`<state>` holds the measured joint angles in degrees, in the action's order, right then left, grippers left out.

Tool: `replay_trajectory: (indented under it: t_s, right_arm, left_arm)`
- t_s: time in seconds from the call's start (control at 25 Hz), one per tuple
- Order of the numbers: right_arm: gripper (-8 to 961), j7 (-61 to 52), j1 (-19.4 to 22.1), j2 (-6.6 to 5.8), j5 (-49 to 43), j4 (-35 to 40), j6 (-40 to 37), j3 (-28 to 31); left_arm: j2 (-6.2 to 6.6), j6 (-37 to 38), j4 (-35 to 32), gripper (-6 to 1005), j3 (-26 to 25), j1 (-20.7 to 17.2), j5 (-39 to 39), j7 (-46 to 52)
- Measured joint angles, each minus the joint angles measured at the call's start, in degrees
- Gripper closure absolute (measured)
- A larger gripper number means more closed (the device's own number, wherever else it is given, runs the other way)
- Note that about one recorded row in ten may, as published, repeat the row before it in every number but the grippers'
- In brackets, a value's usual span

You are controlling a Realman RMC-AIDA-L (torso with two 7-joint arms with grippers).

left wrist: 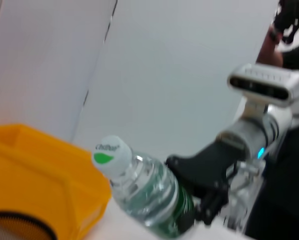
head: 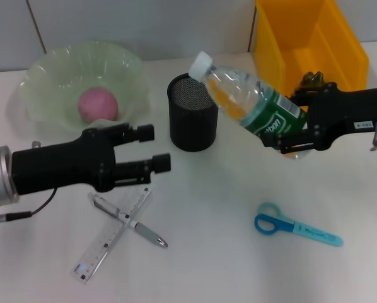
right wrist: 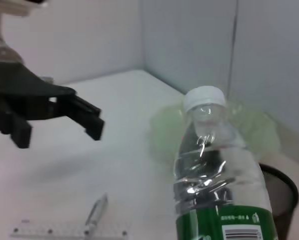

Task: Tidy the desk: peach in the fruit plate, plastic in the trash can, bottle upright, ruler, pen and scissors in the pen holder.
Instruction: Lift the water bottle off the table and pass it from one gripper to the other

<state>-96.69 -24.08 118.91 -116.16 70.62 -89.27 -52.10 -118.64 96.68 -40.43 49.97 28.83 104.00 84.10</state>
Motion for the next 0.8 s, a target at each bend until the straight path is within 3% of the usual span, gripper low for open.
replay_trajectory:
  t_s: [0.08,0.28,0.8]
  right_arm:
    - [183,0.94,-0.51,0.01,0.77,-1.16,0.05,0.00]
    - [183,3.41,-1.62,0.01,3.23,-3.45,0.04,-0.26]
    - [183,6.90,-2.38,0.03,8.74,-4.88,-2.19,-0.90]
  left_arm:
    - [-0.12,-0.12,5.95,190,0.06,2.45,-6.74,-0.54]
    - [-0.27,-0.80,9.75,190,0.04,4.04,-10.17,-1.19]
    - [-0.38,-6.34,15.07,191,0.03,3.94,-20.01,-1.61]
